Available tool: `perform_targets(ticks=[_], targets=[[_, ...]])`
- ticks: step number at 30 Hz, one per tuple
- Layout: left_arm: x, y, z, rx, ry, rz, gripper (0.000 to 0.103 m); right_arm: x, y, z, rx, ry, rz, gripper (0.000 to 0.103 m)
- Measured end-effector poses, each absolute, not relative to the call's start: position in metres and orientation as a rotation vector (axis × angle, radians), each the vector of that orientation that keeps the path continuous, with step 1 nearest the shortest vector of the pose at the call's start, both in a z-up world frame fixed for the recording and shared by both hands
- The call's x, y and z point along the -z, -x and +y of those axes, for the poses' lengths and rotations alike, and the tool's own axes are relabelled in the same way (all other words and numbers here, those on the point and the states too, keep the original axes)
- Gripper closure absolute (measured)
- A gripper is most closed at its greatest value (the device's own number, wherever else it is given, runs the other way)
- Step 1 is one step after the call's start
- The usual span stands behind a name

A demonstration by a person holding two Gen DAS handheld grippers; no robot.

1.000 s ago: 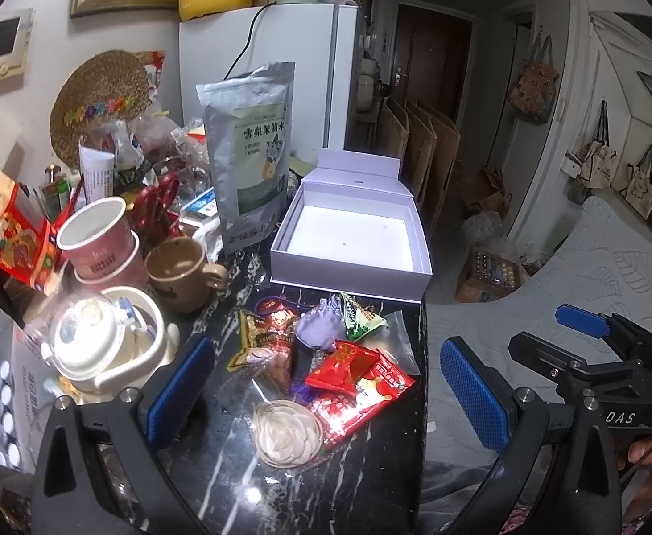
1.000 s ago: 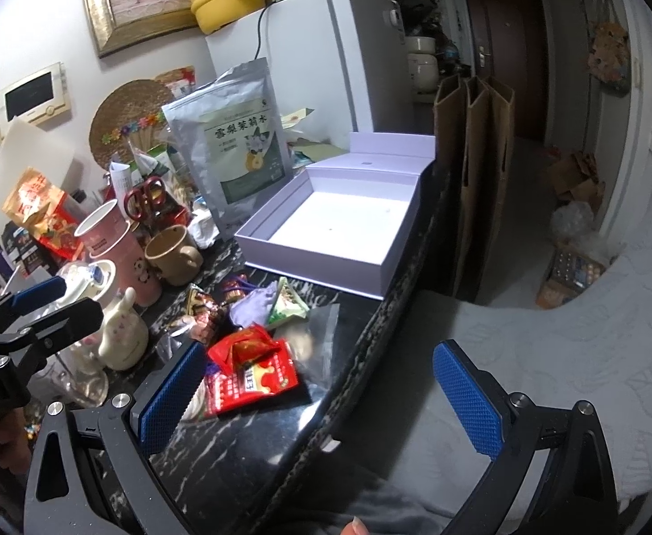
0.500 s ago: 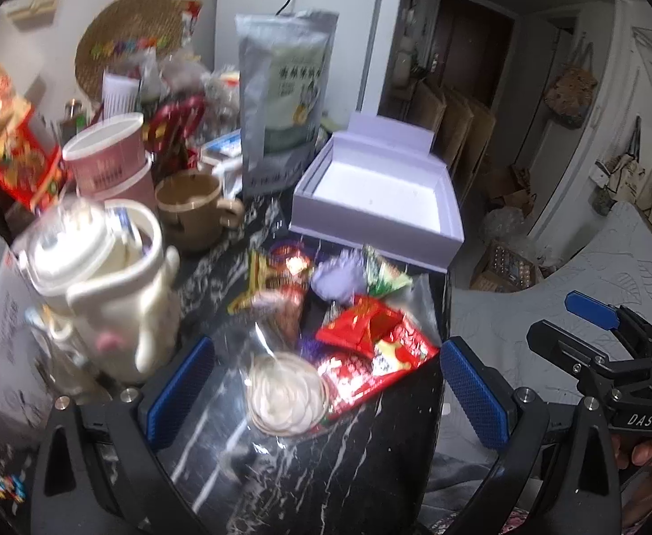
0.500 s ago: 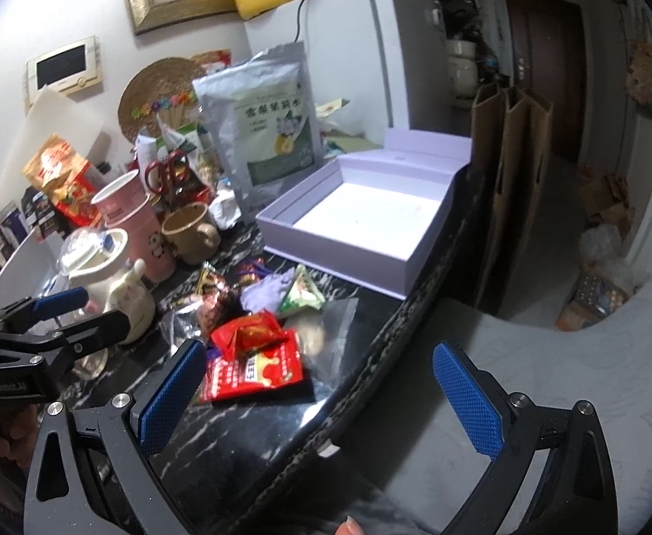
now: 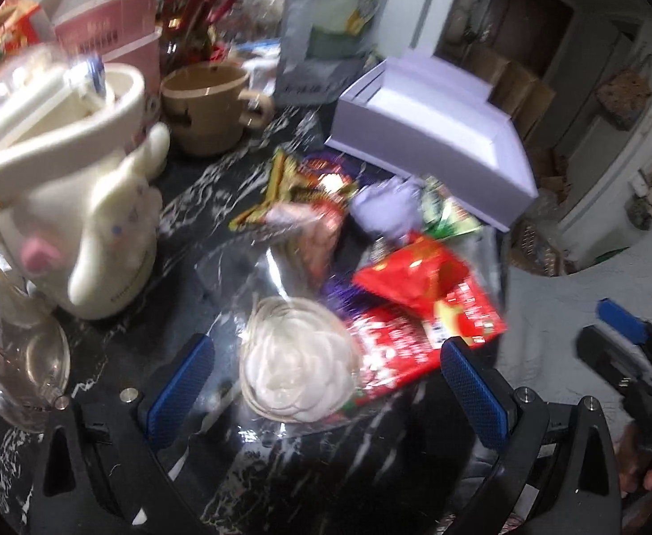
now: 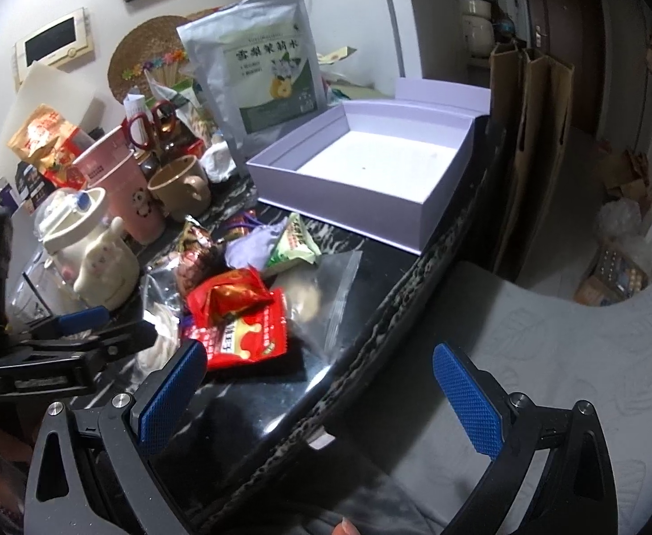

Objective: Organize soft objects
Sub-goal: 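Reach down and grasp the clear-wrapped white round pastry with the left gripper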

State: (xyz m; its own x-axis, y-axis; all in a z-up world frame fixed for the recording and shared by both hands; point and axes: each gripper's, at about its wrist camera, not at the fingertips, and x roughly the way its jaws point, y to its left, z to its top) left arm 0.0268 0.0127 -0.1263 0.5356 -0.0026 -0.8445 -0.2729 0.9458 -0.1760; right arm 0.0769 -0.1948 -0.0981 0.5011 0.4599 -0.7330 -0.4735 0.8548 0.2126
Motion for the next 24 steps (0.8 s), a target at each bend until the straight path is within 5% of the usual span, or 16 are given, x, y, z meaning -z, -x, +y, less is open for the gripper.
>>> perform_targets(ticks=[11, 14, 17, 19, 24], targets=[[0.167, -0.038, 0.027, -0.212, 0.344, 1.083, 0.002, 0.114, -0.094, -0.190, -0.553, 0.047, 0.915, 0.000], [0.165, -0.038, 0.027, -0.203, 0.325, 1.052, 0.020, 0.117, -0.097, -0.187, -0.547, 0.056, 0.924, 0.000], [0.164, -0.037, 0.026, -0.178, 0.308, 1.035, 0.026, 0.118, -0.098, -0.185, -0.542, 0.060, 0.930, 0.000], [0.162, -0.034, 0.025, -0.166, 0.314, 1.021, 0.045, 0.119, -0.097, -0.184, -0.540, 0.064, 0.931, 0.000], [0.151, -0.021, 0.027, -0.176, 0.291, 0.981, 0.047, 0.120, -0.096, -0.182, -0.544, 0.063, 0.932, 0.000]])
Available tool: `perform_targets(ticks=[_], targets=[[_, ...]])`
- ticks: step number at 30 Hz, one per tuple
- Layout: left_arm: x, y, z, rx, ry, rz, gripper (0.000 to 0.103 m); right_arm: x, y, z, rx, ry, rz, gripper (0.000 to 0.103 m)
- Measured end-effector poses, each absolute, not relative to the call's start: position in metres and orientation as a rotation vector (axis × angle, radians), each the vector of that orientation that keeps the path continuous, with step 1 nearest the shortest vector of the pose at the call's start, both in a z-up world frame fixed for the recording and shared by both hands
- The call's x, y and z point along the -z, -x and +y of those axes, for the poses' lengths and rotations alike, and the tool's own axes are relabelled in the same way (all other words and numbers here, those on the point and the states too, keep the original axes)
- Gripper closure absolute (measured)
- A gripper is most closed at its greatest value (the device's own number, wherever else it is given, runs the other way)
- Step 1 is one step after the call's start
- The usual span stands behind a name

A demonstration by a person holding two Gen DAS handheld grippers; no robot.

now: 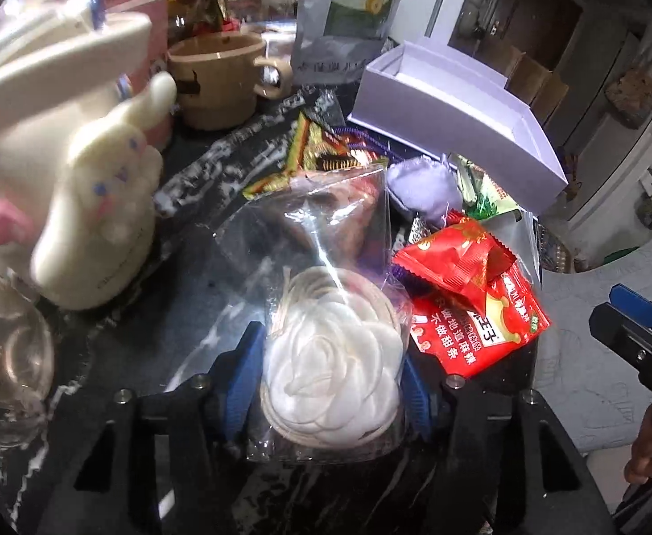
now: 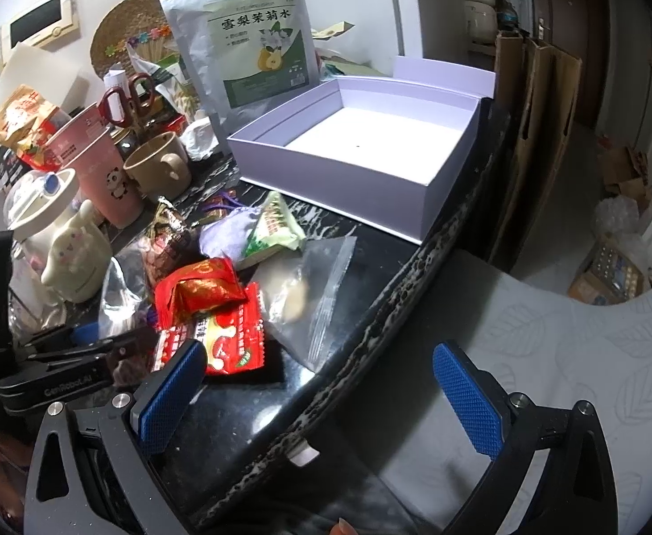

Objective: Organize soft objects
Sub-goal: 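Reach down and grasp the clear-wrapped white round pastry with the left gripper, then grasp the small red candy packet with the right gripper while the left gripper holds the pastry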

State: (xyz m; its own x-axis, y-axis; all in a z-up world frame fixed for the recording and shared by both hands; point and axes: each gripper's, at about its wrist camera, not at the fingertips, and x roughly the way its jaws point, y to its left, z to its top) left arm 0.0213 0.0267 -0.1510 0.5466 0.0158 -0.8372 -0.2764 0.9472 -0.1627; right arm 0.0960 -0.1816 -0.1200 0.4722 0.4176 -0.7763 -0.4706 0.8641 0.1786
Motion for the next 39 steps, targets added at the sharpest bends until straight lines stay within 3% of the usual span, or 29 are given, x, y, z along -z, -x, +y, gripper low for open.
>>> perform_targets(ticks=[11, 22, 28, 31, 33, 35, 36, 39], targets=[[0.108, -0.001, 0.031, -0.195, 0.275, 0.896, 0.048, 0.125, -0.095, -0.164, -0.615, 0.060, 0.946, 0.000], [0.114, 0.007, 0.035, -0.222, 0.296, 0.902, 0.048, 0.131, -0.103, -0.112, -0.789, 0.108, 0.916, 0.004], [0.121, 0.006, 0.040, -0.235, 0.302, 0.922, 0.048, 0.140, -0.114, -0.082, -0.809, 0.171, 0.916, 0.015], [0.124, 0.004, 0.041, -0.230, 0.305, 0.931, 0.048, 0.141, -0.114, -0.074, -0.813, 0.194, 0.909, 0.029], [0.126, 0.002, 0.041, -0.224, 0.308, 0.936, 0.048, 0.144, -0.114, -0.071, -0.819, 0.204, 0.925, 0.045], [0.128, 0.001, 0.041, -0.218, 0.312, 0.941, 0.048, 0.150, -0.115, -0.068, -0.810, 0.207, 0.956, 0.049], [0.128, 0.002, 0.040, -0.217, 0.312, 0.942, 0.048, 0.152, -0.115, -0.069, -0.819, 0.189, 0.960, 0.056], [0.129, 0.001, 0.039, -0.215, 0.312, 0.943, 0.048, 0.152, -0.115, -0.073, -0.820, 0.158, 0.960, 0.060]])
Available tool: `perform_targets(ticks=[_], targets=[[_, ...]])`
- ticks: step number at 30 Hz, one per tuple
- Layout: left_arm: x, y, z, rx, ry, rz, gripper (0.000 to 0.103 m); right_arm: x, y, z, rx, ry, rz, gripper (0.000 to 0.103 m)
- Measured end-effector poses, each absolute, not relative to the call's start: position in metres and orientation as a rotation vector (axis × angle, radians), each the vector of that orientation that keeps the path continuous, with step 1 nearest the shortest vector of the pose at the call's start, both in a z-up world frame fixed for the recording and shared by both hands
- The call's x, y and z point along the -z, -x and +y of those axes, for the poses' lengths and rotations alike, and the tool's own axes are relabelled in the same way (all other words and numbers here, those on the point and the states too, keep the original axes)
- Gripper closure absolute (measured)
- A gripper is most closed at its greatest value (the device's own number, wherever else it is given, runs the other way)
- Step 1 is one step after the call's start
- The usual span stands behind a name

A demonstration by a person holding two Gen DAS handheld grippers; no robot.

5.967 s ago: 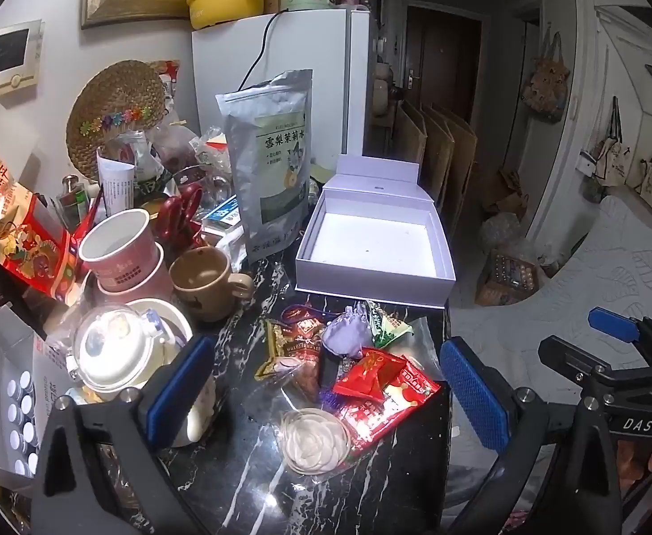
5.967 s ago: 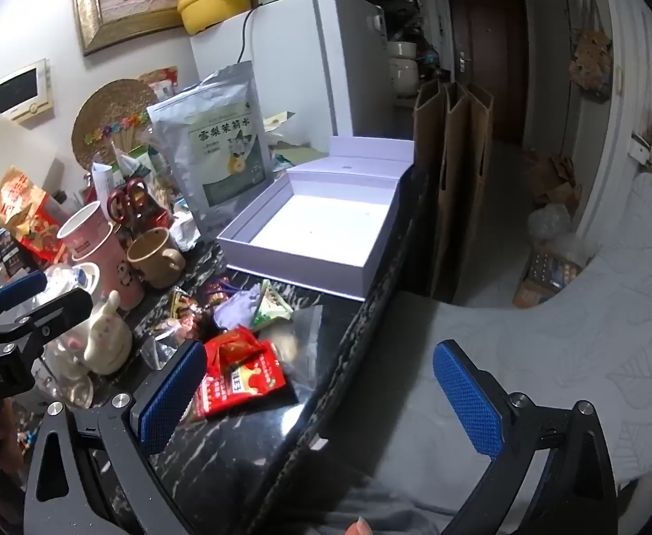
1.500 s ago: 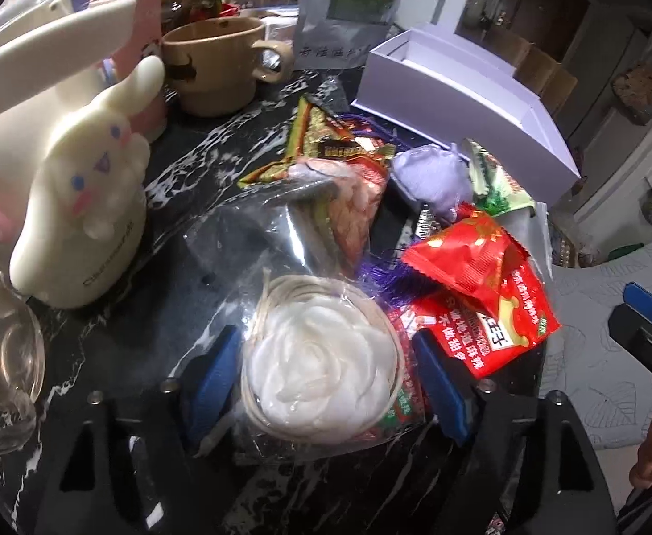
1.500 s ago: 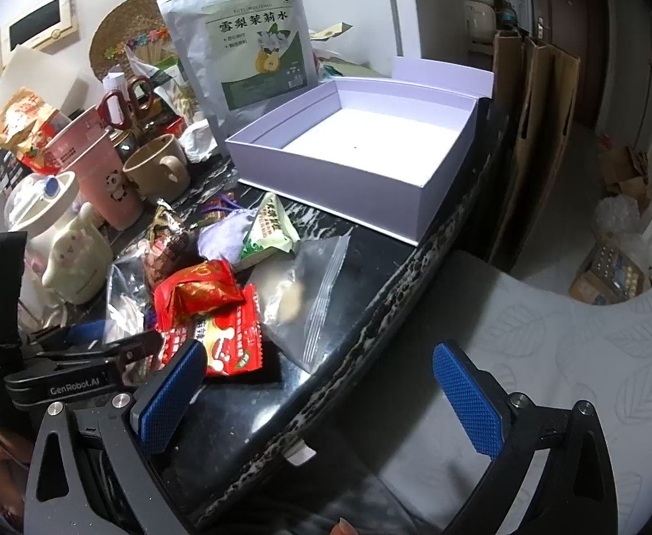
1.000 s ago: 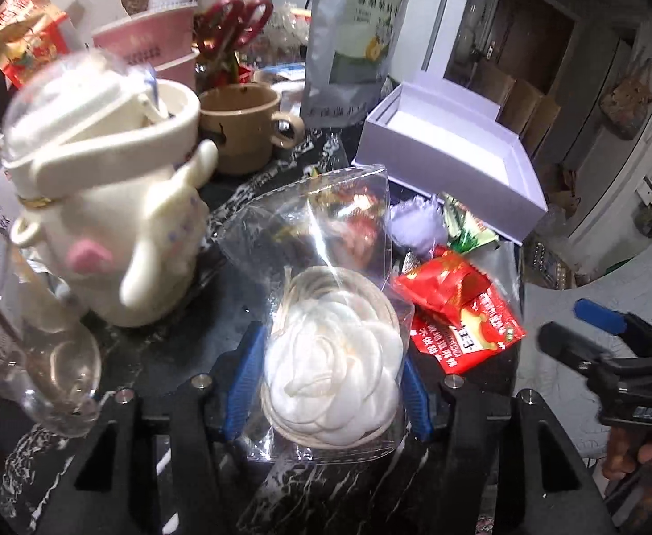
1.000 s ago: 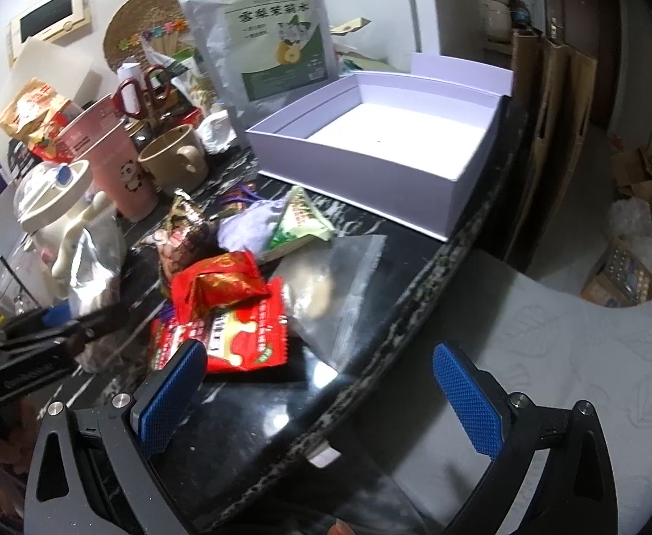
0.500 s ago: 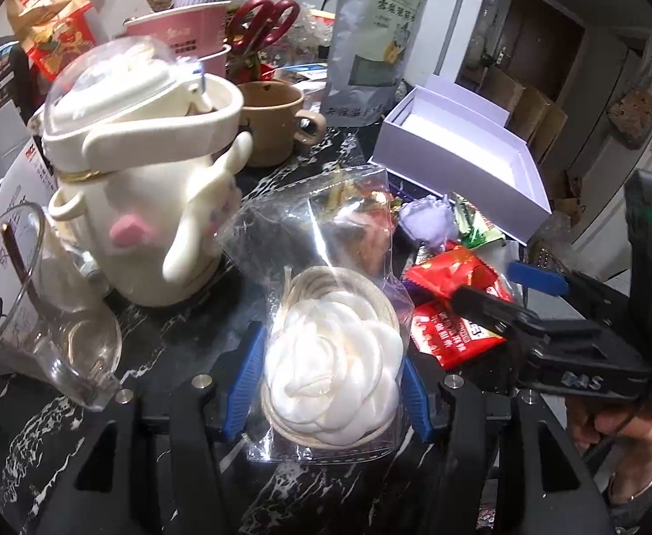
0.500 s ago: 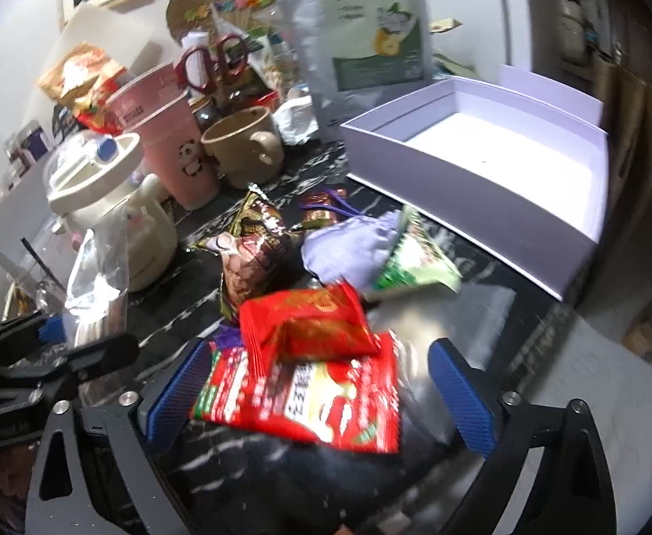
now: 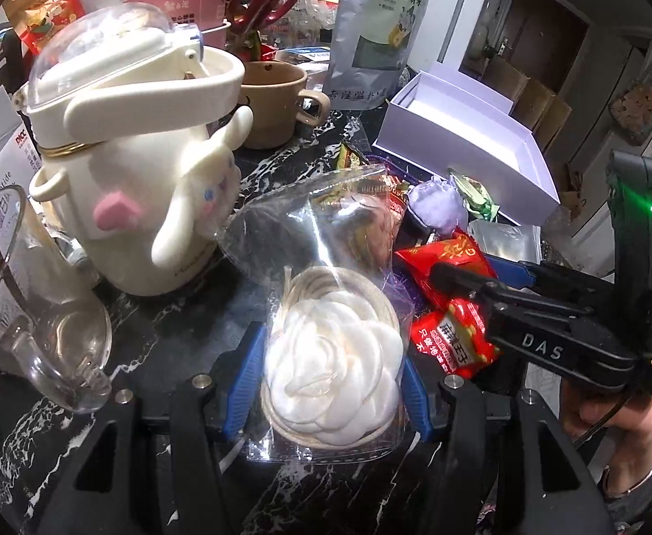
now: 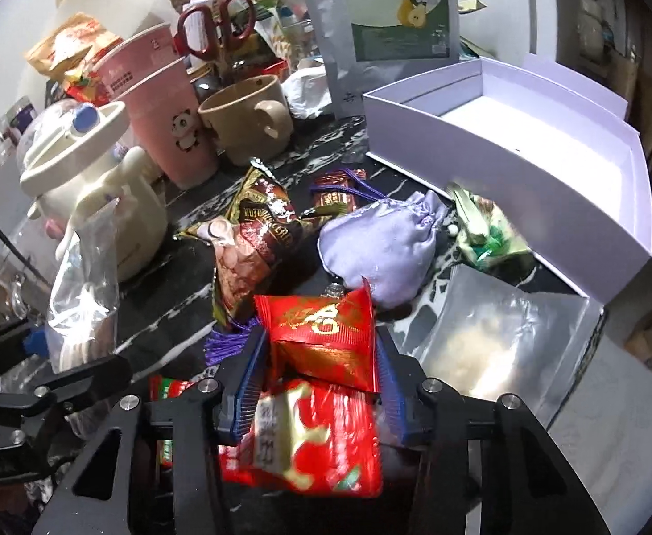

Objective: Organize soft objects
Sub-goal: 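Grasp the small red candy packet with the right gripper while the left gripper holds the pastry, then lift the pastry and red packet and carry both toward the white box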

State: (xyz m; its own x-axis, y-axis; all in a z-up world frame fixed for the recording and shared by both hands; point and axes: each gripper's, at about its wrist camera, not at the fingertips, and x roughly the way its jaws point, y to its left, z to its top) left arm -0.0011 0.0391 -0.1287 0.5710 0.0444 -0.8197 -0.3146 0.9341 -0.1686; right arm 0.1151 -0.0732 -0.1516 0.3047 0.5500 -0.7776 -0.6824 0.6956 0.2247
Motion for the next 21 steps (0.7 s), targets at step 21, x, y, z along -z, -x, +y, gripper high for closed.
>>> perform_targets(ticks=[21], targets=[[0.098, 0.001, 0.002, -0.107, 0.232, 0.865, 0.048, 0.111, -0.077, -0.138, -0.786, 0.043, 0.869, 0.061]])
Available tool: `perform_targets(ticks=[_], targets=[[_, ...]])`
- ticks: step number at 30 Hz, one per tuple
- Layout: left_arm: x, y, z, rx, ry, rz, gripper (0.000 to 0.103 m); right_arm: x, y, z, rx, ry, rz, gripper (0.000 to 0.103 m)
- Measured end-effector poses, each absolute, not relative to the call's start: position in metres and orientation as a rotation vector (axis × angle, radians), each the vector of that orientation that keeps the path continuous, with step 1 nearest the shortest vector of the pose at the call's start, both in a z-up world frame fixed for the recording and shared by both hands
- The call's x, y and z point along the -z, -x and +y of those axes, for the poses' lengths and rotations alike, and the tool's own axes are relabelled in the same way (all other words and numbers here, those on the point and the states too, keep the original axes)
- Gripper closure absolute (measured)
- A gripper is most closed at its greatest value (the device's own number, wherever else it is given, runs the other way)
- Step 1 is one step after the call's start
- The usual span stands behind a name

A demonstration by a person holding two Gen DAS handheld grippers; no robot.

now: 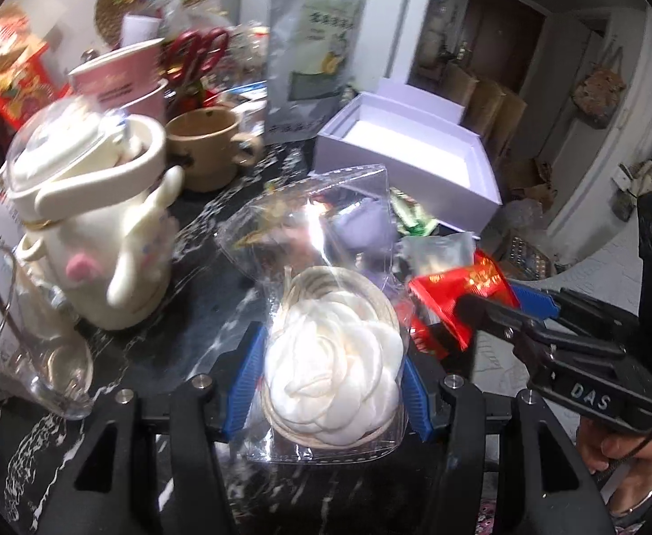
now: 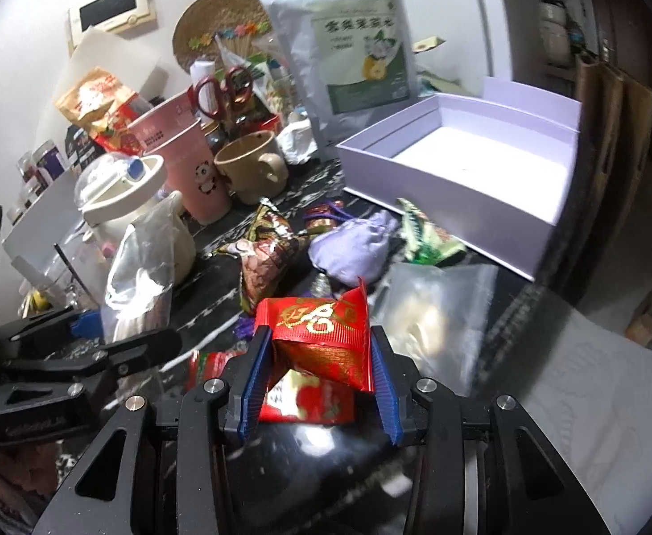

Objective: Organize soft objects
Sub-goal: 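Lift the pastry and red packet and carry both toward the white box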

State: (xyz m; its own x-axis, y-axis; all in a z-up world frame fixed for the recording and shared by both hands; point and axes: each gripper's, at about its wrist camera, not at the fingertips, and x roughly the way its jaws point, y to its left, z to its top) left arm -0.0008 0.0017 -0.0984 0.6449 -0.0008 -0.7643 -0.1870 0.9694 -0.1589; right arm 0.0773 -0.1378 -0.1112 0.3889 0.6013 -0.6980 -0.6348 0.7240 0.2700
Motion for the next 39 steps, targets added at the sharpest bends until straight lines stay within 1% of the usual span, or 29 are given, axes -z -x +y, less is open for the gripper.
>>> perform_targets(ticks=[9, 19, 29, 39], targets=[[0.082, -0.011, -0.030, -0.021, 0.200, 0.827, 0.048, 0.099, -0.061, -0.193, -0.696, -0.003, 0.850, 0.061], [0.045, -0.033, -0.066, 0.066, 0.128, 0.727, 0.048, 0.061, -0.051, -0.237, -0.623, 0.012, 0.739, 0.061], [-0.005, -0.069, -0.072, 0.063, 0.071, 0.581, 0.048, 0.017, -0.076, -0.254, -0.590, 0.029, 0.611, 0.061], [-0.024, -0.123, -0.067, 0.058, 0.049, 0.542, 0.048, -0.007, -0.127, -0.254, -0.559, 0.019, 0.529, 0.061]])
